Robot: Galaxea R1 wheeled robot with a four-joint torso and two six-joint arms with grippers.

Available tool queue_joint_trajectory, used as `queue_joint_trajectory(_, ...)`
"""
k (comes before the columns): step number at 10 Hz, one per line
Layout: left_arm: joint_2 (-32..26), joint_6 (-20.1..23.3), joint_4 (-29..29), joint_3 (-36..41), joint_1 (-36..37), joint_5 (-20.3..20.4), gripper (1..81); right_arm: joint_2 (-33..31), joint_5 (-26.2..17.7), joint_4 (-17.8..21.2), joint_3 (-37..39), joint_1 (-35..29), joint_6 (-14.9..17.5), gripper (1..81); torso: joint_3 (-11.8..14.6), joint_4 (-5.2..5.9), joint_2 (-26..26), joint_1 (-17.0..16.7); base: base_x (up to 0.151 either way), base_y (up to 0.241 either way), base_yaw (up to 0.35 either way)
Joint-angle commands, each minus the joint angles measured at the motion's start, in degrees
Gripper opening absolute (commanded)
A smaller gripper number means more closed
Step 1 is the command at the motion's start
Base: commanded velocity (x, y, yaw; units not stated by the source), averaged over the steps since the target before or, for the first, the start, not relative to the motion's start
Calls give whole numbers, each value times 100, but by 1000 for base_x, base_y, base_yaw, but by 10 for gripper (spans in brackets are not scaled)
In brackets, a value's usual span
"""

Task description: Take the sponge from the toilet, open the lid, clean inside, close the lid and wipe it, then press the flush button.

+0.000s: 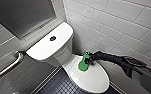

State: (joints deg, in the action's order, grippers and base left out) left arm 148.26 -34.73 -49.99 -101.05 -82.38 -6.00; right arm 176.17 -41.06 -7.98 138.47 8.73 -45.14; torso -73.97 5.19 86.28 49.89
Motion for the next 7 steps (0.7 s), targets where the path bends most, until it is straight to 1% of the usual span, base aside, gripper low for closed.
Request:
queue_joint_trajectory(1, -95, 10, -46, 129, -178, -323, 811, -315, -271, -203, -804, -533, -187, 10, 0, 0, 0, 0, 0, 0, 0)
queue_joint_trajectory(2, -112, 1, -37, 129, -178, -323, 811, -570, -227, -675, -1417, -534, -720, 10, 0, 0, 0, 0, 0, 0, 0)
queue_joint_trajectory(3, -103, 1, -37, 129, -186, -323, 811, -957, -219, -1414, -2235, -490, -1547, 10, 0, 0, 0, 0, 0, 0, 0)
queue_joint_trajectory(5, -86, 10, -46, 129, -186, -323, 811, -1649, -392, -3236, -3709, -350, -3327, 10, 0, 0, 0, 0, 0, 0, 0)
queue_joint_trajectory(6, -68, 19, -46, 129, -178, -323, 811, -1801, -594, -3447, -3994, -305, -3598, 10, 0, 0, 0, 0, 0, 0, 0)
queue_joint_trajectory(7, -42, 89, -63, 120, -178, -323, 811, -1811, -693, -3403, -4057, -279, -3598, 10, 0, 0, 0, 0, 0, 0, 0)
